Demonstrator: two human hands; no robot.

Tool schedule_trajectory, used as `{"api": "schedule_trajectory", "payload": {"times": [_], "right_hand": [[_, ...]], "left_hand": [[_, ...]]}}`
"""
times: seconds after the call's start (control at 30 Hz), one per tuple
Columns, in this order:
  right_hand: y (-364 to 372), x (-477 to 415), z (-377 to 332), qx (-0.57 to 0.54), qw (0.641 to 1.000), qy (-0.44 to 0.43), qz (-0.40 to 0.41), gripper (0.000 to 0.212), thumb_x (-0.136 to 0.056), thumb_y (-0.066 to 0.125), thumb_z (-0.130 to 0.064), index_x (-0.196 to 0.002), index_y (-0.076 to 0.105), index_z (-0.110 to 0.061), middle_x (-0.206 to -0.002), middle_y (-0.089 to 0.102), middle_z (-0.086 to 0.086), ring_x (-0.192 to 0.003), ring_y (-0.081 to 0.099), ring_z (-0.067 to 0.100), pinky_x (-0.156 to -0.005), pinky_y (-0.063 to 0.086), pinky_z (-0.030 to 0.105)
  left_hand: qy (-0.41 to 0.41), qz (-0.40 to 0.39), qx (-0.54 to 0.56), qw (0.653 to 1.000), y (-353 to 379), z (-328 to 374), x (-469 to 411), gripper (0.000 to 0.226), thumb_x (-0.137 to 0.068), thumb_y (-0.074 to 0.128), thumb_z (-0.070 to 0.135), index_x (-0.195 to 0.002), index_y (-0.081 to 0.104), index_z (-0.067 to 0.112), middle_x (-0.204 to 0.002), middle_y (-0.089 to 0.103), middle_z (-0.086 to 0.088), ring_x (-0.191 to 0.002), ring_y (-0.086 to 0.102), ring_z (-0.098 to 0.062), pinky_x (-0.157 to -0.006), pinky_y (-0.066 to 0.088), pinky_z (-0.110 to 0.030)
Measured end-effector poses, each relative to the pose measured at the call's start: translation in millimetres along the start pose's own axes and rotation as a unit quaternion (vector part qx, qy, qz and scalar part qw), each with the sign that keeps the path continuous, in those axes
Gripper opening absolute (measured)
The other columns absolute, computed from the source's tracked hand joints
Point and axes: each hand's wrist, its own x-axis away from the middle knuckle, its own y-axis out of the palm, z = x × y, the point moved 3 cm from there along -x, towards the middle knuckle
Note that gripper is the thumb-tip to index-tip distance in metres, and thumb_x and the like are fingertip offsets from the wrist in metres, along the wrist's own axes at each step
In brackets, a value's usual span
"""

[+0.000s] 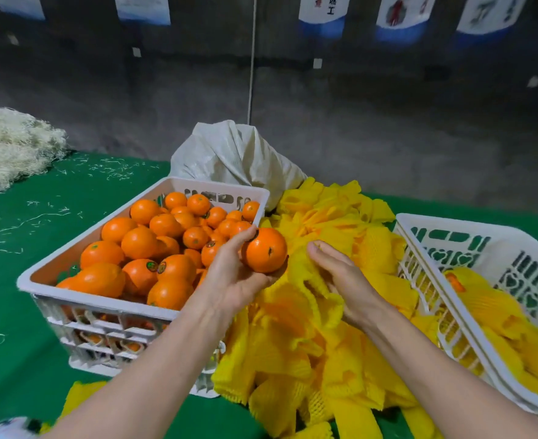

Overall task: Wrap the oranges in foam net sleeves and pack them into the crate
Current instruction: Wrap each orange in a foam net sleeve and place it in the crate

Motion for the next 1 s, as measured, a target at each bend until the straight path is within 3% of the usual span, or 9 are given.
{"api": "schedule_trajectory", "payload": {"times": [0.07, 0.13, 0.23, 0.33, 0.43, 0.57, 0.7, 0.87, 1.0], "right_hand": [[-14, 5, -3, -0.014, 1.0, 0.006, 0.028, 0.012, -0.081, 0.055, -0.023, -0.08, 0.058, -0.011, -0.068, 0.065, 0.003, -0.064, 0.064, 0.014, -0.062, 0.051, 0.027], [-26, 11, -4, -0.051, 0.997, 0.022, 0.051, 0.009, -0.075, 0.056, -0.021, -0.074, 0.053, -0.012, -0.067, 0.059, 0.009, -0.063, 0.06, 0.023, -0.066, 0.048, 0.034], [-37, 23, -4, -0.092, 0.994, 0.025, 0.056, 0.005, -0.07, 0.051, -0.016, -0.07, 0.049, -0.012, -0.062, 0.053, 0.008, -0.054, 0.058, 0.021, -0.055, 0.05, 0.027], [-48, 31, -1, -0.064, 0.997, 0.025, 0.031, 0.007, -0.072, 0.044, -0.012, -0.072, 0.049, -0.007, -0.059, 0.057, 0.005, -0.053, 0.057, 0.016, -0.054, 0.047, 0.023], [-63, 36, 2, 0.068, 0.994, 0.008, 0.083, 0.019, -0.084, 0.04, -0.002, -0.073, 0.054, -0.009, -0.067, 0.053, 0.007, -0.064, 0.05, 0.016, -0.063, 0.039, 0.029], [-75, 43, -3, 0.364, 0.899, -0.136, 0.201, 0.032, -0.093, 0.043, -0.003, -0.069, 0.053, -0.022, -0.057, 0.044, -0.008, -0.055, 0.039, 0.003, -0.055, 0.031, 0.022], [-94, 46, -6, 0.407, 0.858, -0.181, 0.256, 0.021, -0.096, 0.043, -0.005, -0.081, 0.055, -0.013, -0.055, 0.041, -0.006, -0.048, 0.038, 0.004, -0.051, 0.027, 0.024], [-99, 49, -2, 0.358, 0.864, -0.194, 0.297, 0.029, -0.098, 0.042, -0.01, -0.074, 0.048, -0.026, -0.058, 0.044, -0.008, -0.05, 0.041, -0.001, -0.048, 0.026, 0.019], [-93, 47, 0, 0.315, 0.875, -0.204, 0.305, 0.024, -0.095, 0.041, -0.02, -0.073, 0.047, -0.026, -0.055, 0.046, -0.011, -0.05, 0.039, 0.0, -0.048, 0.027, 0.021]], "left_hand": [[-0.024, 0.017, -0.026, 0.999, 7, -19, -5, 0.055, -0.085, 0.064, 0.037, -0.135, 0.05, 0.019, -0.132, 0.057, -0.015, -0.12, 0.054, -0.034, -0.1, 0.04, -0.042], [-0.022, 0.048, -0.06, 0.997, 11, -37, -11, 0.051, -0.083, 0.066, 0.039, -0.128, 0.055, 0.019, -0.123, 0.062, -0.012, -0.111, 0.058, -0.031, -0.09, 0.038, -0.037], [-0.039, 0.038, -0.009, 0.998, 23, -61, -13, 0.047, -0.081, 0.071, 0.023, -0.123, 0.056, 0.008, -0.119, 0.062, -0.019, -0.102, 0.063, -0.034, -0.09, 0.049, -0.047], [-0.032, 0.004, -0.001, 0.999, 34, -81, -15, 0.052, -0.087, 0.063, 0.013, -0.136, 0.047, 0.012, -0.126, 0.059, -0.022, -0.105, 0.063, -0.036, -0.088, 0.05, -0.053], [0.006, -0.016, -0.058, 0.998, 39, -101, -17, 0.046, -0.092, 0.057, 0.015, -0.137, 0.047, 0.014, -0.109, 0.064, -0.016, -0.093, 0.063, -0.03, -0.086, 0.05, -0.047], [0.024, -0.011, -0.099, 0.995, 41, -117, -21, 0.034, -0.092, 0.056, 0.018, -0.126, 0.053, 0.021, -0.091, 0.065, -0.006, -0.078, 0.059, -0.02, -0.069, 0.047, -0.034], [0.029, -0.036, -0.129, 0.991, 41, -126, -24, 0.022, -0.091, 0.059, 0.024, -0.112, 0.061, 0.027, -0.082, 0.069, 0.0, -0.072, 0.061, -0.017, -0.054, 0.05, -0.025], [0.029, -0.106, -0.143, 0.984, 45, -128, -22, 0.053, -0.077, 0.065, 0.033, -0.128, 0.054, 0.024, -0.105, 0.068, -0.006, -0.09, 0.064, -0.021, -0.071, 0.053, -0.033], [0.114, -0.101, -0.26, 0.954, 39, -128, -20, 0.065, -0.07, 0.073, 0.015, -0.128, 0.045, 0.027, -0.109, 0.066, -0.007, -0.088, 0.065, -0.02, -0.07, 0.054, -0.028]]}}
